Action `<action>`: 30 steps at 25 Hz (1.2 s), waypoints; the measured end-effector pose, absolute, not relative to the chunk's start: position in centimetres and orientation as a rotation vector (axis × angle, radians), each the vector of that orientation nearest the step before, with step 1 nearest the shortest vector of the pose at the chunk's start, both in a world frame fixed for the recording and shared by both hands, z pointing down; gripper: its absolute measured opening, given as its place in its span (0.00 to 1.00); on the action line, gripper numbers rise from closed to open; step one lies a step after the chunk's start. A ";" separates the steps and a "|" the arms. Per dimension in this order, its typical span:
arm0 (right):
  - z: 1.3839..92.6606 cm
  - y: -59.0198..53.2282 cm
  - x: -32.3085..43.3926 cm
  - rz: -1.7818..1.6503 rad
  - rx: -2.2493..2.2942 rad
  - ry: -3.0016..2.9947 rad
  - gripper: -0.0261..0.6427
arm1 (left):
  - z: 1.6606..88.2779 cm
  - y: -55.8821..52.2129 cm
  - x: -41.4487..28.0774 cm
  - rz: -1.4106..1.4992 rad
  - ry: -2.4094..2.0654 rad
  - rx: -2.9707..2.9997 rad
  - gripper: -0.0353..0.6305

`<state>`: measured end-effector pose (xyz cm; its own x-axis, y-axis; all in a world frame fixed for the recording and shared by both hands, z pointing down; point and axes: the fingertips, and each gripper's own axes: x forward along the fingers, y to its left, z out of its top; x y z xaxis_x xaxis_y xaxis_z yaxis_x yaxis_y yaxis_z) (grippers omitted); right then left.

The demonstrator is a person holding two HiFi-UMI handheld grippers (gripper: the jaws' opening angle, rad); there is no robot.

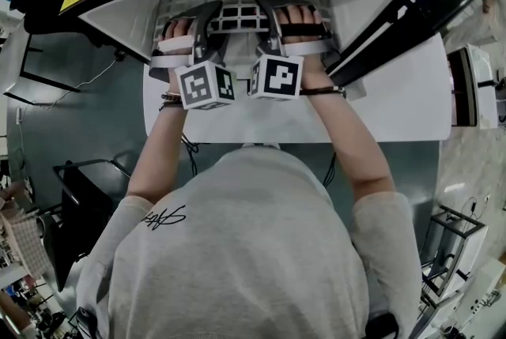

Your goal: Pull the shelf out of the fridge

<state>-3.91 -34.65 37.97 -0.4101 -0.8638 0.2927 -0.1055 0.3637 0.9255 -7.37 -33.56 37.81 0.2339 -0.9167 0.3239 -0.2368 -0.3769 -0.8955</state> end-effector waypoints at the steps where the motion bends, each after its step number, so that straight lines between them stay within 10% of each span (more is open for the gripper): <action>1: 37.9 -34.8 -3.9 -1.127 0.858 -1.775 0.38 | 37.9 -33.7 -7.4 -1.179 1.066 -1.777 0.31; 30: 38.2 -35.8 -4.3 -1.195 0.904 -1.677 0.20 | 37.5 -35.0 -7.9 -1.202 1.100 -1.686 0.16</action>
